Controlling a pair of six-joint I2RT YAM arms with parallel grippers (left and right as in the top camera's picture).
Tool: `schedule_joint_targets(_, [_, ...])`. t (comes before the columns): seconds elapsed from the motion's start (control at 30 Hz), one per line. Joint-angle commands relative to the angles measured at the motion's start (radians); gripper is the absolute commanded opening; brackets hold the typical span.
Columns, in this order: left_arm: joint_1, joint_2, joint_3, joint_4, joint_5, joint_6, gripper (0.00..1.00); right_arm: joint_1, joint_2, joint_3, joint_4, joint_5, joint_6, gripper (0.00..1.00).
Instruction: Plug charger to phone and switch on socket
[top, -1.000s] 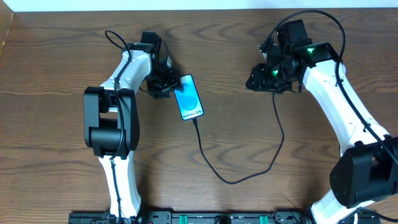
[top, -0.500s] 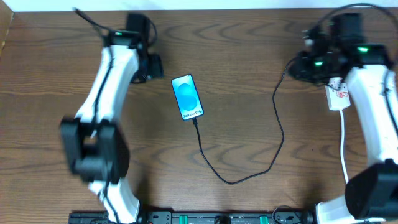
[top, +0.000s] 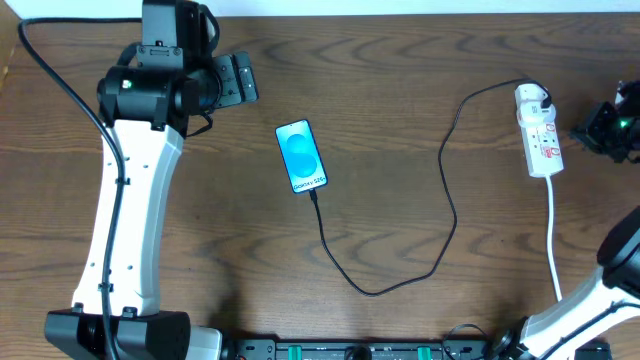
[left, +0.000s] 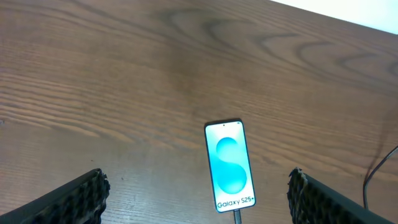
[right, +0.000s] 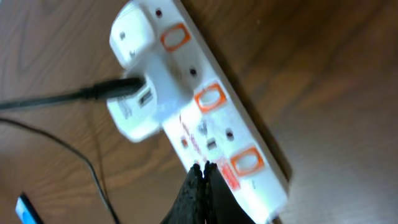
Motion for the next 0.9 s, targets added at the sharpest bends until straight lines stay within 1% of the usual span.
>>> schedule_joint_targets(0.0, [0.001, -0.005, -0.005, -0.004, 0.002, 0.005, 0.93, 0.024, 0.041, 0.005, 0.067, -0.023, 0.016, 0.01])
schedule_joint_targets(0.13, [0.001, -0.005, -0.005, -0.004, 0.003, 0.005, 0.93, 0.043, 0.094, 0.005, 0.152, -0.009, 0.061, 0.01])
schedule_joint_targets(0.23, [0.001, -0.005, -0.005, -0.004, 0.003, 0.005, 0.93, 0.066, 0.129, 0.005, 0.188, 0.002, 0.065, 0.01])
schedule_joint_targets(0.33, [0.001, -0.005, -0.005, -0.004, 0.003, 0.005, 0.93, 0.078, 0.130, 0.005, 0.208, 0.025, 0.105, 0.01])
schedule_joint_targets(0.63, [0.001, -0.005, -0.005, -0.004, 0.003, 0.005, 0.94, 0.119, 0.185, 0.004, 0.193, 0.043, 0.123, 0.01])
schedule_joint_targets(0.87, [0.001, -0.005, -0.005, -0.004, 0.003, 0.005, 0.94, 0.146, 0.196, 0.003, 0.133, 0.043, 0.131, 0.01])
